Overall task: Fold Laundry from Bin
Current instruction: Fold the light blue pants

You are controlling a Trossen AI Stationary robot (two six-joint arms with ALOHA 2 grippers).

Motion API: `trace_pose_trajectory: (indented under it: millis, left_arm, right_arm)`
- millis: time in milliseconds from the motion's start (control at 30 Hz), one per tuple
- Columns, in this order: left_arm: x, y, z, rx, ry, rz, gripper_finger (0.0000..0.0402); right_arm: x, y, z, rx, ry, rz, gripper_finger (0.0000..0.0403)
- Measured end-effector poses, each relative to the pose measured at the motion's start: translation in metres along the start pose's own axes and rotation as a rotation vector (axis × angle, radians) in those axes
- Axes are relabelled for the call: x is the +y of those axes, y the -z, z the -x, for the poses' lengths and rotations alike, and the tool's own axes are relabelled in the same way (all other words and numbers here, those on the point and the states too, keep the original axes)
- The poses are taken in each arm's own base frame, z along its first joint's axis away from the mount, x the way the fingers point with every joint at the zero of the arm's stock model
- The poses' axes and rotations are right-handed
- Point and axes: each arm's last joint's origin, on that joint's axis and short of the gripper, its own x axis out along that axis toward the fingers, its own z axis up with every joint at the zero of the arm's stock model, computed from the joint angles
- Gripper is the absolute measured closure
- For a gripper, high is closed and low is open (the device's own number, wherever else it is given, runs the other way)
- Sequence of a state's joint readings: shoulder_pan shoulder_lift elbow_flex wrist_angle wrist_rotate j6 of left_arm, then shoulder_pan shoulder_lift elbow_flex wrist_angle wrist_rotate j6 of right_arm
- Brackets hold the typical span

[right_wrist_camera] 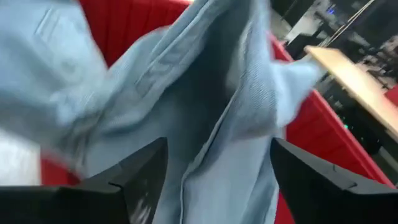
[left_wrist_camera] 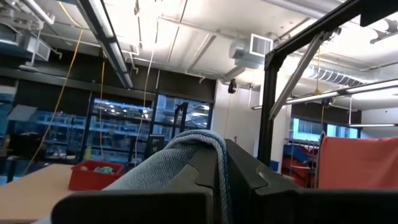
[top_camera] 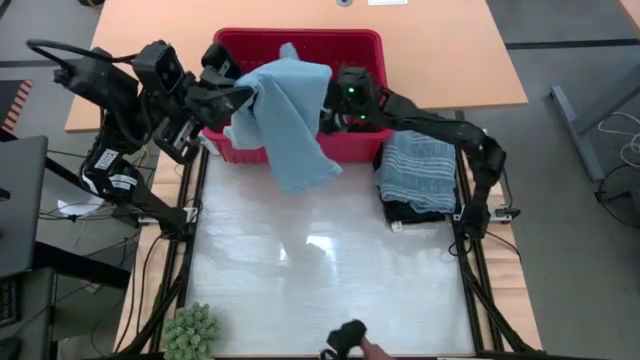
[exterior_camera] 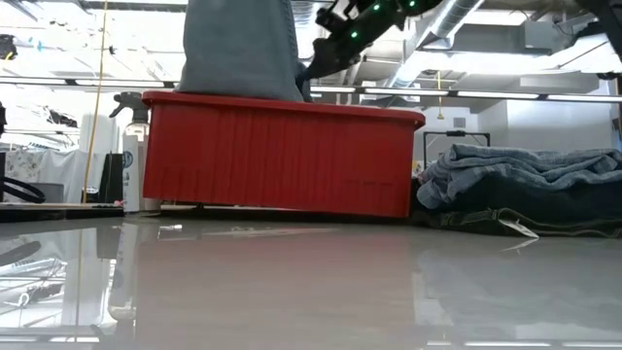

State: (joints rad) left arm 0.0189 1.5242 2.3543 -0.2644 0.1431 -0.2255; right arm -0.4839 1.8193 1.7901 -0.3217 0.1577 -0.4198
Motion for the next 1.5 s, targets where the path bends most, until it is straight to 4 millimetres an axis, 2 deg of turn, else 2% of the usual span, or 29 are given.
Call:
trace_pose_trajectory:
  millis: [133,233,433,567,767,867,1100,1233,1367,1500]
  left_arm:
    - [0.000,0.002,0.000,0.017,-0.004,0.003,0.0401]
    - [0.001,0.003,0.000,0.028,-0.008,0.007,0.0401]
    - [0.001,0.004,0.000,0.038,-0.011,0.008,0.0401]
    - [0.001,0.005,0.000,0.052,-0.010,0.006,0.0401]
    - [0.001,0.005,0.003,0.069,-0.032,0.005,0.0401]
    - [0.001,0.005,0.003,0.069,-0.041,0.005,0.0401]
    - [0.002,0.005,0.003,0.071,-0.043,0.002,0.0401]
    - [0.002,0.005,0.003,0.071,-0.043,0.003,0.0401]
    - [0.002,0.005,0.003,0.069,-0.054,0.004,0.0401]
    - [0.003,0.005,0.003,0.065,-0.076,0.004,0.0401]
  right_arm:
    - [0.000,0.005,-0.020,-0.022,0.095,-0.016,0.0095]
    - [-0.004,0.011,-0.032,-0.028,0.135,-0.011,0.0126]
    - [-0.005,0.027,-0.050,-0.041,0.007,-0.009,0.0217]
    - [0.004,0.027,-0.051,-0.042,-0.060,0.042,0.0249]
    - [-0.004,0.017,-0.025,-0.046,-0.142,0.118,0.0241]
    - [-0.010,0.022,-0.024,-0.045,-0.207,0.086,0.0222]
    - [-0.014,0.055,-0.054,0.057,-0.234,0.004,0.0164]
    - [-0.016,0.066,-0.069,0.066,-0.243,-0.017,0.0154]
    - [-0.014,0.070,-0.075,0.065,-0.245,0.000,0.0174]
    - [-0.016,0.079,-0.078,0.108,-0.222,0.045,0.0242]
